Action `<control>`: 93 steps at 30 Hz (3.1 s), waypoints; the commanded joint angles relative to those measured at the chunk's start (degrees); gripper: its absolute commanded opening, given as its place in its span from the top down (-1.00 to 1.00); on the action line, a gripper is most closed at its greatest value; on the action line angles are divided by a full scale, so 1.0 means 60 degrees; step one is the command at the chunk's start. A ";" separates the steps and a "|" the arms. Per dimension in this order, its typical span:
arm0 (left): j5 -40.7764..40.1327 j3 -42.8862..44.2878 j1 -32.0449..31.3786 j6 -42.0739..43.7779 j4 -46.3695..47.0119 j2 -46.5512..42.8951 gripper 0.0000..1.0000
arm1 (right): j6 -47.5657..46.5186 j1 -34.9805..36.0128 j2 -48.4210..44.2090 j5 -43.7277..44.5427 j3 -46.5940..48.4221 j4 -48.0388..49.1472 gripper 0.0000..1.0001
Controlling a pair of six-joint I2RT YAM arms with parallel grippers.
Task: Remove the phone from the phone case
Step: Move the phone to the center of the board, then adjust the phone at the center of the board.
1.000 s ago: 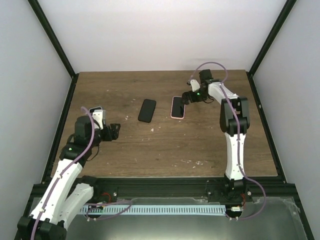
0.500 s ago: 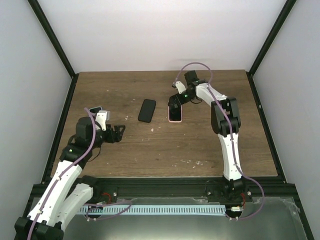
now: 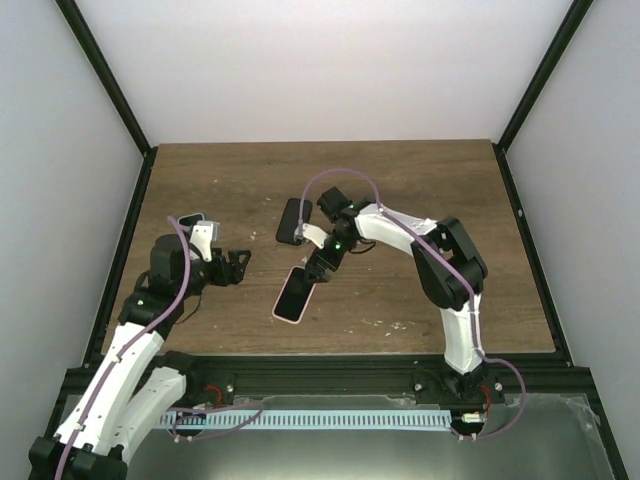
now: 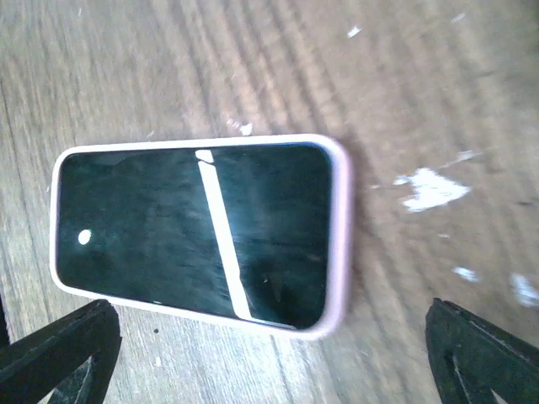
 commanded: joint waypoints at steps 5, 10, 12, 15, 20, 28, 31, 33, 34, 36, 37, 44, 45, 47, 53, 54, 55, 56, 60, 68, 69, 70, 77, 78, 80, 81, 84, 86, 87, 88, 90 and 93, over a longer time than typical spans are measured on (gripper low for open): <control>-0.0416 -0.0020 -0.0037 0.0133 0.0092 -0.0350 -0.72 | 0.1413 0.0079 -0.1965 0.0203 -0.0153 0.0917 -1.00; -0.1764 0.0165 -0.0028 0.0113 -0.0229 -0.0839 -0.73 | 0.2378 0.0612 -0.1493 -0.1735 -0.0061 0.1193 -0.83; -0.2254 0.0179 -0.0028 0.0034 -0.0302 -0.1151 -0.74 | 0.2449 0.1235 -0.1042 -0.1160 0.0310 0.1056 -0.78; -0.2720 0.0122 -0.0015 -0.0035 -0.0298 -0.1673 -0.76 | 0.2602 0.2138 -0.0310 -0.0802 0.0981 0.0869 -0.74; -0.3016 -0.0024 -0.0019 -0.0080 -0.0193 -0.2325 -0.77 | 0.3238 0.2884 0.0862 -0.0962 0.2027 0.0421 -0.66; -0.3013 -0.0014 -0.0015 -0.0065 -0.0206 -0.2133 -0.77 | 0.3258 0.3377 0.1886 -0.0519 0.2258 -0.0686 -0.71; -0.2972 -0.0024 -0.0020 -0.0056 -0.0185 -0.2128 -0.78 | 0.3155 0.3403 0.1584 -0.0353 0.1741 -0.0926 -0.74; -0.2978 -0.0043 -0.0019 -0.0061 -0.0168 -0.2154 -0.78 | 0.2966 0.3390 0.1214 0.0038 0.1251 -0.1038 -0.76; -0.2970 -0.0054 -0.0019 -0.0055 -0.0163 -0.2156 -0.78 | 0.2892 0.3385 0.1049 0.0300 0.0973 -0.1117 -0.77; -0.2966 -0.0051 -0.0020 -0.0058 -0.0163 -0.2156 -0.79 | 0.2694 0.3342 0.0607 0.0815 0.0318 -0.1178 -0.80; -0.2957 -0.0053 -0.0023 -0.0063 -0.0170 -0.2156 -0.79 | 0.2609 0.3299 0.0327 0.1024 -0.0193 -0.1142 -0.81; -0.2859 -0.0085 -0.0022 -0.0040 -0.0091 -0.2060 -0.79 | 0.2037 0.2877 -0.1571 0.2259 -0.2388 -0.1163 -0.87; -0.2838 -0.0083 -0.0018 -0.0043 -0.0077 -0.2031 -0.79 | 0.1987 0.2812 -0.1747 0.2396 -0.2616 -0.1202 -0.87; -0.2804 -0.0083 -0.0026 -0.0039 -0.0075 -0.1987 -0.79 | 0.1936 0.2619 -0.2030 0.2717 -0.3052 -0.1301 -0.88; -0.2693 -0.0124 -0.0016 -0.0044 -0.0024 -0.1901 -0.80 | 0.1517 0.1437 -0.2998 0.3835 -0.3739 -0.1055 -0.90; -0.2678 -0.0123 -0.0017 -0.0040 -0.0019 -0.1881 -0.80 | 0.1235 0.1367 -0.3289 0.3772 -0.3761 -0.0986 -0.91; -0.2667 -0.0123 -0.0022 -0.0039 -0.0016 -0.1867 -0.80 | 0.0913 0.1347 -0.3683 0.3546 -0.3782 -0.0968 -0.91; -0.2653 -0.0117 -0.0020 -0.0039 -0.0022 -0.1864 -0.80 | 0.0574 0.1352 -0.4095 0.3277 -0.3794 -0.0955 -0.91; -0.2604 -0.0121 -0.0012 -0.0041 -0.0002 -0.1814 -0.80 | -0.0432 0.1243 -0.5184 0.3931 -0.3890 -0.0563 -0.93; -0.2413 -0.0114 -0.0003 -0.0035 0.0013 -0.1690 -0.80 | -0.4555 -0.0157 -0.5583 0.4307 -0.4753 0.0421 -1.00; -0.2391 -0.0133 -0.0006 -0.0029 0.0021 -0.1681 -0.80 | -0.5140 -0.0268 -0.5636 0.4362 -0.4855 0.0594 -1.00; -0.2382 -0.0130 -0.0001 -0.0025 0.0027 -0.1663 -0.80 | -0.5676 -0.0379 -0.5663 0.4422 -0.4944 0.0828 -1.00; -0.2293 -0.0119 -0.0001 -0.0017 -0.0001 -0.1599 -0.80 | -0.7551 -0.0957 -0.4621 0.4365 -0.4192 0.1292 -1.00; -0.2297 -0.0130 -0.0004 -0.0011 -0.0001 -0.1600 -0.80 | -0.7689 -0.0987 -0.4415 0.4338 -0.4063 0.1243 -1.00; -0.2286 -0.0127 -0.0002 -0.0014 -0.0001 -0.1598 -0.81 | -0.8010 -0.1018 -0.3901 0.4311 -0.3776 0.0794 -1.00; -0.2281 -0.0134 -0.0008 -0.0014 -0.0001 -0.1600 -0.81 | -0.8098 -0.1010 -0.3662 0.4302 -0.3525 0.0542 -1.00; -0.2279 -0.0113 -0.0006 0.0005 -0.0016 -0.1607 -0.81 | -0.8026 -0.1021 -0.3055 0.4123 -0.2882 0.0048 -1.00; -0.2291 -0.0122 -0.0007 0.0003 -0.0030 -0.1643 -0.81 | -0.7989 -0.1020 -0.2789 0.4122 -0.2639 -0.0016 -1.00; -0.2293 -0.0128 -0.0007 -0.0005 -0.0031 -0.1655 -0.81 | -0.7984 -0.1013 -0.2683 0.4200 -0.2587 0.0029 -1.00; -0.2293 -0.0123 -0.0014 0.0004 -0.0018 -0.1669 -0.81 | -0.7982 -0.1020 -0.2591 0.4299 -0.2585 0.0129 -1.00; -0.2286 -0.0134 -0.0001 0.0004 -0.0009 -0.1673 -0.81 | -0.7969 -0.1020 -0.2368 0.4551 -0.2568 0.0186 -1.00; -0.2239 -0.0134 -0.0008 0.0012 -0.0001 -0.1637 -0.81 | -0.7841 -0.1019 -0.1890 0.4689 -0.2398 -0.0441 -1.00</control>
